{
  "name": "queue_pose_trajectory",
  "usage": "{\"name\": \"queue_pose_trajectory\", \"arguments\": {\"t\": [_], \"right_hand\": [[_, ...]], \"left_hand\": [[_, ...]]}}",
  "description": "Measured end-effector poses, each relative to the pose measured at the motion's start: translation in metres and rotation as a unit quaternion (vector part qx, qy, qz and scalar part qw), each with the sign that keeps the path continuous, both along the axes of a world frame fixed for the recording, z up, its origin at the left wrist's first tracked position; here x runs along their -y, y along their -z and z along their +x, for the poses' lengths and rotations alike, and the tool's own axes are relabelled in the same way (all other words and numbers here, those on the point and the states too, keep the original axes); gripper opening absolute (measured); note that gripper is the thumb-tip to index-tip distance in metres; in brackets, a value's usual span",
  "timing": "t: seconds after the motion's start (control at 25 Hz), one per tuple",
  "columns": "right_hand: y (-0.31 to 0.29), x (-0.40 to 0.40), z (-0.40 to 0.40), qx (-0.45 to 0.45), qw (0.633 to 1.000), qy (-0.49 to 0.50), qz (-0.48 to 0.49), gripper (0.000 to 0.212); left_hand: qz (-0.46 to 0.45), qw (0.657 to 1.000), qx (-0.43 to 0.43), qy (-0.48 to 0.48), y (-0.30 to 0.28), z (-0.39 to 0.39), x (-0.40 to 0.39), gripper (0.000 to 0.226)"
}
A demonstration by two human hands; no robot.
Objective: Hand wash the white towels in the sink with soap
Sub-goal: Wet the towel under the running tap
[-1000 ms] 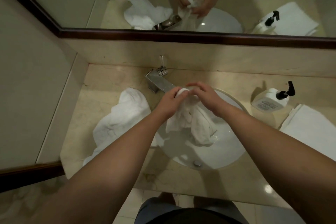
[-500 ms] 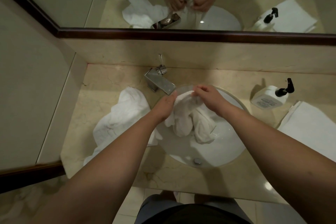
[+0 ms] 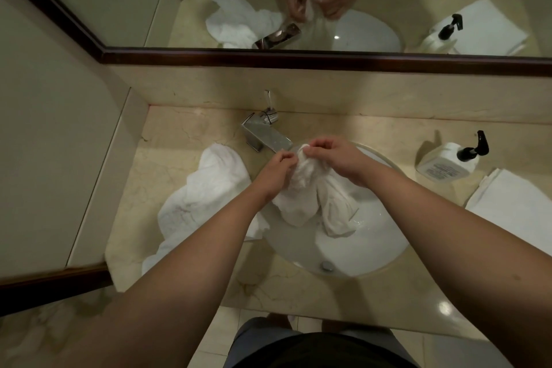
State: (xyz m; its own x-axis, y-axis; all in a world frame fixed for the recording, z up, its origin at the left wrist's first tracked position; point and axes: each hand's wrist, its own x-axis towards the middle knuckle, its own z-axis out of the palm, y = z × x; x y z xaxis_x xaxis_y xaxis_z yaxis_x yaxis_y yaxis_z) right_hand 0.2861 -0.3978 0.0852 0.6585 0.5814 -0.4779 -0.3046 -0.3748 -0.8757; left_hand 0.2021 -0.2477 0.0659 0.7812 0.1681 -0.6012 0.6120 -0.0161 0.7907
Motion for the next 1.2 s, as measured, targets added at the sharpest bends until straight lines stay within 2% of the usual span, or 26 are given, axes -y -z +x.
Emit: {"name": "queue_pose_trajectory", "arguments": {"t": [0.12, 0.24, 0.32, 0.4, 0.48, 0.56, 0.64, 0.72, 0.88, 1.04, 1.08, 1.12, 1.2], "right_hand": [[-0.005, -0.005, -0.002, 0.040, 0.999, 0.020, 0.018, 0.018], [-0.007, -0.005, 0.001, 0.052, 0.998, 0.026, -0.017, 0.013], [-0.008, -0.004, 0.003, 0.056, 0.995, -0.042, -0.068, 0.027], [-0.007, -0.004, 0.003, 0.049, 0.994, -0.063, -0.073, 0.030], [-0.009, -0.005, 0.001, 0.021, 0.999, -0.001, -0.031, 0.018], [-0.007, -0.004, 0.001, 0.008, 0.999, 0.047, -0.014, 0.015], [-0.004, -0.003, 0.001, 0.029, 0.998, 0.042, -0.030, 0.019], [-0.001, -0.002, 0.003, 0.054, 0.997, 0.001, -0.049, 0.009], [-0.003, -0.007, 0.001, 0.094, 0.991, -0.072, -0.070, 0.034], [-0.003, -0.008, -0.002, 0.023, 0.999, 0.030, -0.018, 0.016], [-0.002, -0.007, -0.002, 0.020, 0.998, 0.061, -0.017, 0.019], [0.003, -0.005, -0.002, 0.024, 0.997, 0.070, -0.028, 0.021], [0.007, -0.003, -0.004, 0.025, 0.997, 0.022, -0.075, 0.021]], "left_hand": [[0.004, 0.999, 0.031, 0.018, 0.000, 0.001, -0.007, 0.031], [0.033, 0.994, 0.104, 0.025, -0.001, 0.002, -0.011, 0.020], [0.019, 0.991, 0.129, 0.028, -0.007, 0.005, -0.010, 0.010], [-0.013, 0.992, 0.124, 0.003, -0.010, 0.007, -0.012, 0.012], [0.002, 0.996, 0.091, 0.003, -0.007, 0.004, -0.016, 0.015], [0.032, 0.996, 0.076, 0.046, -0.001, -0.002, -0.019, 0.006], [0.021, 0.995, 0.085, 0.037, -0.001, -0.005, -0.017, 0.005], [0.008, 0.996, 0.089, -0.010, -0.006, -0.002, -0.013, 0.010], [-0.011, 0.994, 0.098, -0.042, -0.011, 0.006, -0.008, 0.013], [0.016, 0.999, 0.045, -0.004, 0.006, -0.006, -0.012, 0.028], [0.024, 0.999, 0.044, 0.006, 0.011, -0.011, -0.013, 0.029], [0.027, 0.998, 0.051, 0.004, 0.014, -0.014, -0.014, 0.028], [0.021, 0.997, 0.077, 0.003, 0.015, -0.014, -0.013, 0.023]]}}
